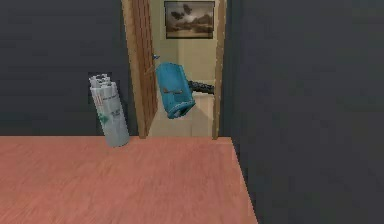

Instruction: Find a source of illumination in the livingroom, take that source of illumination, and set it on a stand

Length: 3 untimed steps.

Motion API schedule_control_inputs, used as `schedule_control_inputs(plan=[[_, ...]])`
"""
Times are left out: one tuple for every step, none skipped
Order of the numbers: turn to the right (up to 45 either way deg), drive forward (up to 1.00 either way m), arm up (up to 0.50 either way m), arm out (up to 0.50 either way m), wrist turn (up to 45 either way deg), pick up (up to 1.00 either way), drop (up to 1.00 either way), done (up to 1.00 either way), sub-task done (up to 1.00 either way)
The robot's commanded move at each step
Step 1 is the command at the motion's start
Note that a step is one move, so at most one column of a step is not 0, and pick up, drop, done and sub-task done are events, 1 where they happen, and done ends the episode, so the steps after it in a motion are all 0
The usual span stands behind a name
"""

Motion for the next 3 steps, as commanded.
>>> schedule_control_inputs(plan=[[0.0,1.0,0.0,0.0,0.0,0.0,0.0,0.0,0.0],[0.0,1.0,0.0,0.0,0.0,0.0,0.0,0.0,0.0],[6.0,0.0,0.0,0.0,0.0,0.0,0.0,0.0,0.0]])
